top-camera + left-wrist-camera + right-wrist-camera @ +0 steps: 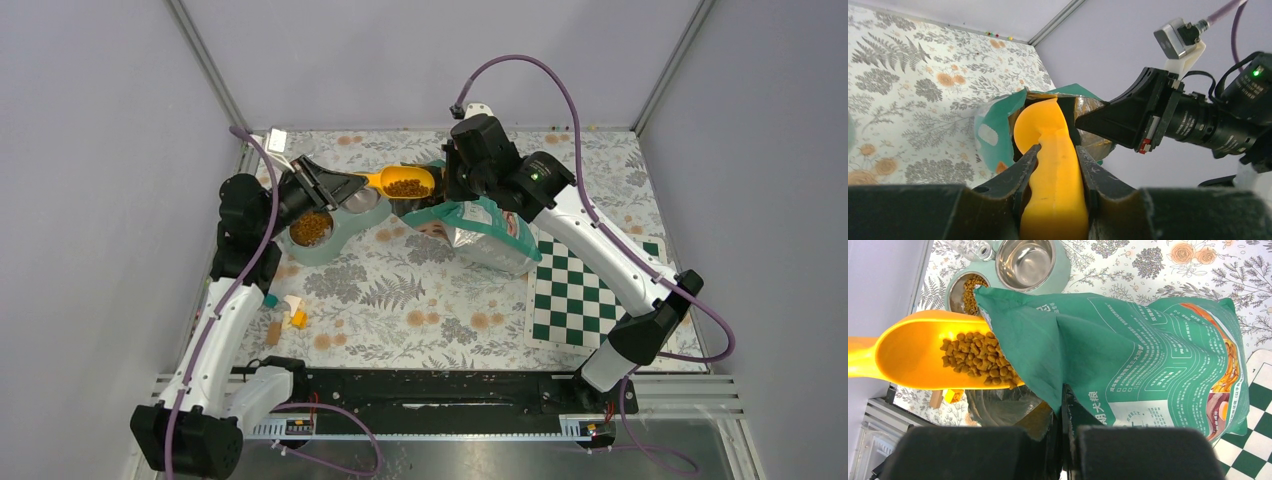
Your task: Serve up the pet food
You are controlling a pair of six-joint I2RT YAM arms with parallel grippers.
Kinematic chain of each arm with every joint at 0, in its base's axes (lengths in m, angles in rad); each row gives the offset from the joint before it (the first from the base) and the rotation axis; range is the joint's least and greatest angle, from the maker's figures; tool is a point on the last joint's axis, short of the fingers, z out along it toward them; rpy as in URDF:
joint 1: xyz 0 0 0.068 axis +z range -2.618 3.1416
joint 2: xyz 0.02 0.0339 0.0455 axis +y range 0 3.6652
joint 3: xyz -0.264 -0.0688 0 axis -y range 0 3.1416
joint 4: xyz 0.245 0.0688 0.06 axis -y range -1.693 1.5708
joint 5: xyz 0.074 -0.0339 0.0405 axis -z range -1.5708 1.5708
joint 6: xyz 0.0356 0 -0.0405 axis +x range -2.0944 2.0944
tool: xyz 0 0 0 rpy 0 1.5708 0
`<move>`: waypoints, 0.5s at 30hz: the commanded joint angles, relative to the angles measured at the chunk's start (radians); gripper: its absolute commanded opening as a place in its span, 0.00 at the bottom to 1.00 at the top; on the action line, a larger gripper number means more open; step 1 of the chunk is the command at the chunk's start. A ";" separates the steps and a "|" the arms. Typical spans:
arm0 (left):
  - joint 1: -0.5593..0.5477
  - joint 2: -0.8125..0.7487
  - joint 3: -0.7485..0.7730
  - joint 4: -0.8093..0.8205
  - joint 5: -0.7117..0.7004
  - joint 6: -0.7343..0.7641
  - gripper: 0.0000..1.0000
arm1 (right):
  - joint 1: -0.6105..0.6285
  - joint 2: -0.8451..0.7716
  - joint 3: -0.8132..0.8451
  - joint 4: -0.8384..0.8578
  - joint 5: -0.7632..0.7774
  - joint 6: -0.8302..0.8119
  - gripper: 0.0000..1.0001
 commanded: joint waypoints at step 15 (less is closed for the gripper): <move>0.105 0.023 -0.183 0.499 0.076 -0.680 0.00 | -0.046 -0.140 0.047 0.120 0.009 0.082 0.00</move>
